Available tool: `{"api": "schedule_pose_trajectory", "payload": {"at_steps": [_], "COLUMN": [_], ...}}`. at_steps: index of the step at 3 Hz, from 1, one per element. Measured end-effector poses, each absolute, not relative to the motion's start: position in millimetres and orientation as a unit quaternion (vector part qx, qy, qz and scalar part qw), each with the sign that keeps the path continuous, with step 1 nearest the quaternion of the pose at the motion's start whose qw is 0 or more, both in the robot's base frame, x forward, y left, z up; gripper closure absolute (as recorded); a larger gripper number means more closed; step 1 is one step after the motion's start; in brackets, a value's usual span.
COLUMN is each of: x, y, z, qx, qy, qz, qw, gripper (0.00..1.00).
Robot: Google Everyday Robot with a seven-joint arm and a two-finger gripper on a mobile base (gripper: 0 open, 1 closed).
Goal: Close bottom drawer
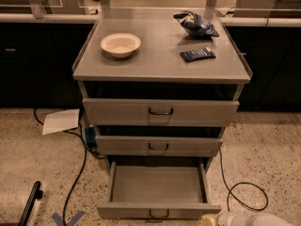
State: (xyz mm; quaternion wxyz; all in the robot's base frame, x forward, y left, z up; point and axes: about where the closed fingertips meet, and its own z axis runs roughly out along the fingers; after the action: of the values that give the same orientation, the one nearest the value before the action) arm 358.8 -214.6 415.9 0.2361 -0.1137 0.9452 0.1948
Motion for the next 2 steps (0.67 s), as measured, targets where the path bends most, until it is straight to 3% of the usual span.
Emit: {"api": "schedule_pose_trajectory", "payload": {"at_steps": [2], "x": [357.5], "y": [-219.3], "z": [346.7], "qx": [-0.054], "qy": [0.942], "qz": [0.236], "qw": [0.234], "gripper": [1.0]}}
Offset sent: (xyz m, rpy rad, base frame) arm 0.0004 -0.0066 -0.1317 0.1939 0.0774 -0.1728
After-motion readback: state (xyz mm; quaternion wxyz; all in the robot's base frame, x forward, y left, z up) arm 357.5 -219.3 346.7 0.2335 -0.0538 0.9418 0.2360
